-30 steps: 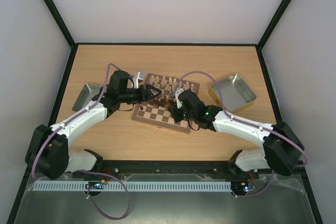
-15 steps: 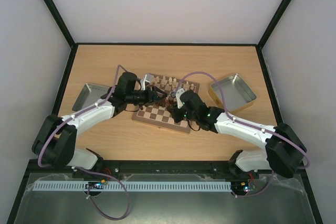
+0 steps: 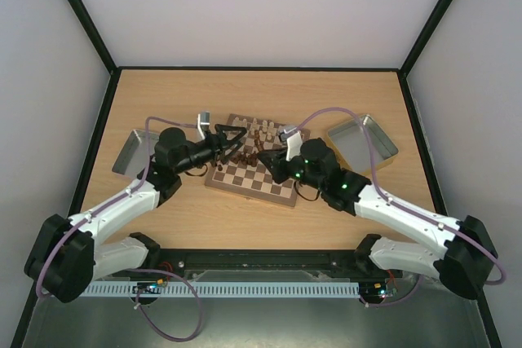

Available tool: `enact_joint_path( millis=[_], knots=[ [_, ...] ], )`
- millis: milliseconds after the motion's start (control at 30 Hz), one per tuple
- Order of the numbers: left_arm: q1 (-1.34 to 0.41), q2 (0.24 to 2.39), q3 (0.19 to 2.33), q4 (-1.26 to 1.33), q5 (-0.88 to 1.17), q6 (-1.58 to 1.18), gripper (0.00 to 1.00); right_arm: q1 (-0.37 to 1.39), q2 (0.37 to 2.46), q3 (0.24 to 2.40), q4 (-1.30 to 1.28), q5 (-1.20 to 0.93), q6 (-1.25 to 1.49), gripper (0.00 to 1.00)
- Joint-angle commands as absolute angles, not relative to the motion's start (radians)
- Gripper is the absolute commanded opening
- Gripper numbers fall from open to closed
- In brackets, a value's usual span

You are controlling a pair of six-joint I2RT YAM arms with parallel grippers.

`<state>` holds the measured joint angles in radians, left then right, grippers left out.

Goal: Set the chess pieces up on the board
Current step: Pick up the chess piece from the chessboard.

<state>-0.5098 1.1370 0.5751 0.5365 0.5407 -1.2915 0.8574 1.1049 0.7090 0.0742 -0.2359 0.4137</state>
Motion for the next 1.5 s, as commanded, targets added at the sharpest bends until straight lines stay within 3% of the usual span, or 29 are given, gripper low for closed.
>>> enact_joint_path(
  millis=[0, 367, 600, 1067, 1200, 1467],
  knots=[
    [-0.506, 1.125, 0.569, 0.726, 0.551, -1.578, 0.72, 0.856, 1.028, 0.722, 0.168, -0.299, 0.434, 0.11],
    [-0.542, 1.271, 0.592, 1.072, 0.64, -1.971, 0.7, 0.856, 1.017, 0.793, 0.141, -0.399, 0.394, 0.12],
    [-0.554, 1.272, 0.558, 1.101, 0.625, -2.034, 0.46, 0.856, 1.019, 0.79, 0.146, -0.385, 0.4, 0.12],
    [-0.555, 1.275, 0.557, 1.069, 0.622, -2.024, 0.16, 0.856, 1.025, 0.779, 0.148, -0.364, 0.403, 0.12],
    [-0.554, 1.249, 0.583, 0.929, 0.611, -1.896, 0.11, 0.855, 1.015, 0.779, 0.146, -0.343, 0.413, 0.12],
    [-0.56, 1.118, 0.695, 0.258, 0.372, -1.338, 0.1, 0.855, 0.971, 0.761, 0.115, -0.085, 0.454, 0.11]
  ],
)
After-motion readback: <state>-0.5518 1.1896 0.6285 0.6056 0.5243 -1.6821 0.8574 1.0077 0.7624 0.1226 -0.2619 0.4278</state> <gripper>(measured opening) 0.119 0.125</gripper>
